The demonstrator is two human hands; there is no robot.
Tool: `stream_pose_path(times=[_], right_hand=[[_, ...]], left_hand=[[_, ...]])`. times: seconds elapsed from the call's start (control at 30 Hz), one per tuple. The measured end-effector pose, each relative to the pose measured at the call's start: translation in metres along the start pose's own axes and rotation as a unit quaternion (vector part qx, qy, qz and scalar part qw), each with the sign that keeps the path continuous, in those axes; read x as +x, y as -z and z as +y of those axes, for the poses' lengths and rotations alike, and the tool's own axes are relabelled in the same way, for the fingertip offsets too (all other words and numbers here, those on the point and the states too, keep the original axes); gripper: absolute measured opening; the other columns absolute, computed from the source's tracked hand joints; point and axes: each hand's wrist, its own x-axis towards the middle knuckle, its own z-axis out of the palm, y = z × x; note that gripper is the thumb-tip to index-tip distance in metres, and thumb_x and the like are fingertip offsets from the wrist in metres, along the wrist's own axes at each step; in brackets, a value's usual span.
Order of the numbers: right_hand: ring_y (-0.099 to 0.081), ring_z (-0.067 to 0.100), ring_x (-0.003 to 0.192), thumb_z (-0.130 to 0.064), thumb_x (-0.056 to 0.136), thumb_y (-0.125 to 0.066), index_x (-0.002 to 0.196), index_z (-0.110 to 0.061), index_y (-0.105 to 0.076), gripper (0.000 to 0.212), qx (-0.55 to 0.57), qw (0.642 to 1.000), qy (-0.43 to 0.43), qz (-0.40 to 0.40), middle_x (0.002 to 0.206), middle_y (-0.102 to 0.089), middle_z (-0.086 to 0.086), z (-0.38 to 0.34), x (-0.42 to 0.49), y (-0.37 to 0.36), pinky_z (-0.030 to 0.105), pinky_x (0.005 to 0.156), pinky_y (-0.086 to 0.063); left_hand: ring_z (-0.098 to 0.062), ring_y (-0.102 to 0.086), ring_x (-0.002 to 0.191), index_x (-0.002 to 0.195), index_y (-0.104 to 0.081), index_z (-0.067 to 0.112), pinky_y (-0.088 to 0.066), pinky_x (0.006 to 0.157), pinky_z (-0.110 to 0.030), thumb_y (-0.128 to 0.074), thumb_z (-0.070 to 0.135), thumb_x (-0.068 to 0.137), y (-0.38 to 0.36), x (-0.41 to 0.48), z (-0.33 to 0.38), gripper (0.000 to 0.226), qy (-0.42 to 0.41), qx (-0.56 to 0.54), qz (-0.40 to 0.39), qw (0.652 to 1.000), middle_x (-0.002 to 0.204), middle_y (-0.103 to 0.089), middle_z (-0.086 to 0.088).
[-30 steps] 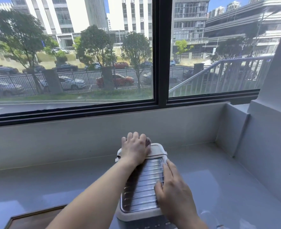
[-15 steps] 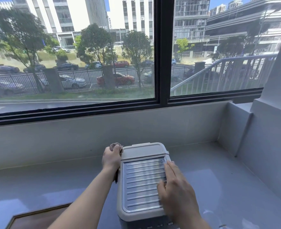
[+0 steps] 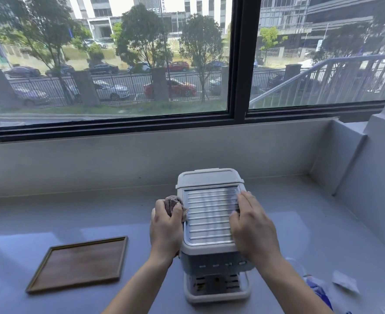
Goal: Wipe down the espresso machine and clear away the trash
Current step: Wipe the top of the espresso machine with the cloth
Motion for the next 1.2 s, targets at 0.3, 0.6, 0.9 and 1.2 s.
stream_pose_path(times=[0.3,0.6,0.9,1.2], right_hand=[[-0.037,0.023,0.139,-0.019,0.090,-0.041,0.133,-0.012,-0.045,0.043,-0.014,1.000,0.021,0.011,0.151,-0.040,0.006,0.002,0.001,-0.004,0.036,0.099,-0.045],[-0.042,0.016,0.134,-0.013,0.099,-0.044,0.128,-0.017,-0.056,0.032,0.139,0.989,0.024,0.055,0.141,-0.051,0.000,0.005,0.000,0.002,0.033,0.104,-0.039],[-0.039,0.009,0.139,-0.063,0.087,-0.056,0.142,-0.045,-0.041,0.059,0.430,0.896,0.109,-0.022,0.149,-0.041,-0.012,0.004,-0.007,0.038,0.030,0.111,-0.036],[-0.053,0.009,0.120,-0.004,0.078,-0.075,0.127,-0.029,-0.060,0.058,0.249,0.955,0.139,0.076,0.130,-0.055,-0.012,0.020,-0.004,0.052,0.024,0.100,-0.044]], left_hand=[[-0.019,-0.048,0.082,0.088,-0.044,0.028,-0.035,0.063,-0.033,-0.050,0.041,0.090,0.014,-0.062,0.001,0.014,-0.122,0.110,0.047,0.985,0.091,-0.046,0.005],[-0.027,-0.050,0.069,0.077,-0.049,0.021,-0.037,0.059,-0.038,-0.060,0.038,0.079,-0.012,-0.073,0.035,0.021,-0.457,0.395,0.004,0.797,0.075,-0.053,-0.002],[-0.020,-0.066,0.081,0.104,-0.059,0.015,-0.058,0.075,-0.038,-0.053,0.043,0.090,-0.056,-0.055,0.118,0.032,0.074,-0.329,-0.266,0.903,0.090,-0.064,-0.003],[-0.012,-0.034,0.140,0.128,-0.060,0.024,-0.023,0.116,-0.032,-0.026,0.046,0.099,-0.017,-0.025,0.059,0.050,-0.324,0.279,-0.166,0.889,0.141,-0.054,0.000]])
